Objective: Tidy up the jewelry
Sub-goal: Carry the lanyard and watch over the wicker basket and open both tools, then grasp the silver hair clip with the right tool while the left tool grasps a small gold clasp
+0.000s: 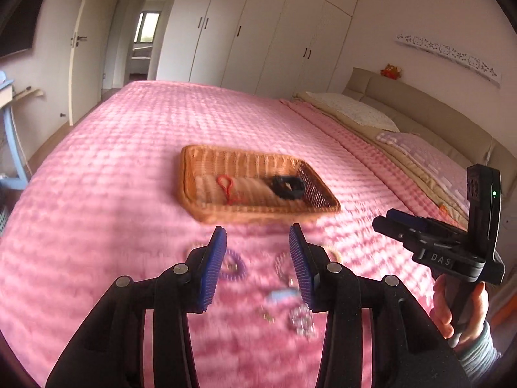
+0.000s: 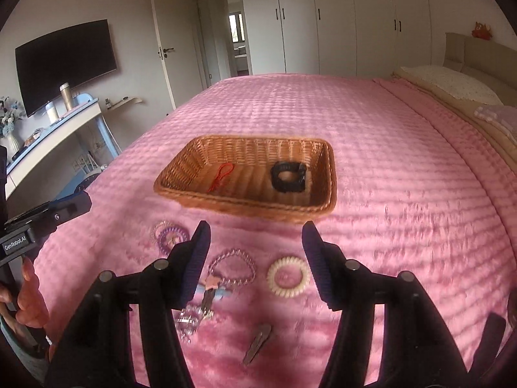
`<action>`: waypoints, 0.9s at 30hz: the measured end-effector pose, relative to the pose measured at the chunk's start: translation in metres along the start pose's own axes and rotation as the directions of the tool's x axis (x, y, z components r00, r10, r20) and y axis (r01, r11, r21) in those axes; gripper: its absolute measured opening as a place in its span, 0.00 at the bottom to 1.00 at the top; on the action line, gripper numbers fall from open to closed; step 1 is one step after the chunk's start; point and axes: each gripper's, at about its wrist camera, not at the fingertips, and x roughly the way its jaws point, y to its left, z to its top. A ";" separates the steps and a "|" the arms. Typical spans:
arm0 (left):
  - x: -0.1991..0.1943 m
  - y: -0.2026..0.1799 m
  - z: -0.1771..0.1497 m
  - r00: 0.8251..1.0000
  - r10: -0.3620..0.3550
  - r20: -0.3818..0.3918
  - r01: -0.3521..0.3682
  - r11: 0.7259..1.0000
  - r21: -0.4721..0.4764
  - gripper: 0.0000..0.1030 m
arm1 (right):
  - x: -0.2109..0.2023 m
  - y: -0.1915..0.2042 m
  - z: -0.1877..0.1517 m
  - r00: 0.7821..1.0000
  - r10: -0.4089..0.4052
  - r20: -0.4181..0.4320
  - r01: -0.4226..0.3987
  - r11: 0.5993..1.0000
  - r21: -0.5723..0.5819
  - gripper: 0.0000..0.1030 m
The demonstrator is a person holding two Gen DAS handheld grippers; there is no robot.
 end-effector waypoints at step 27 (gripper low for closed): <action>0.087 -0.010 -0.092 0.962 0.000 -0.271 -0.008 1.000 -0.026 0.34 | 0.065 0.001 -0.098 0.969 -0.050 -0.241 0.073 0.994 0.086 0.14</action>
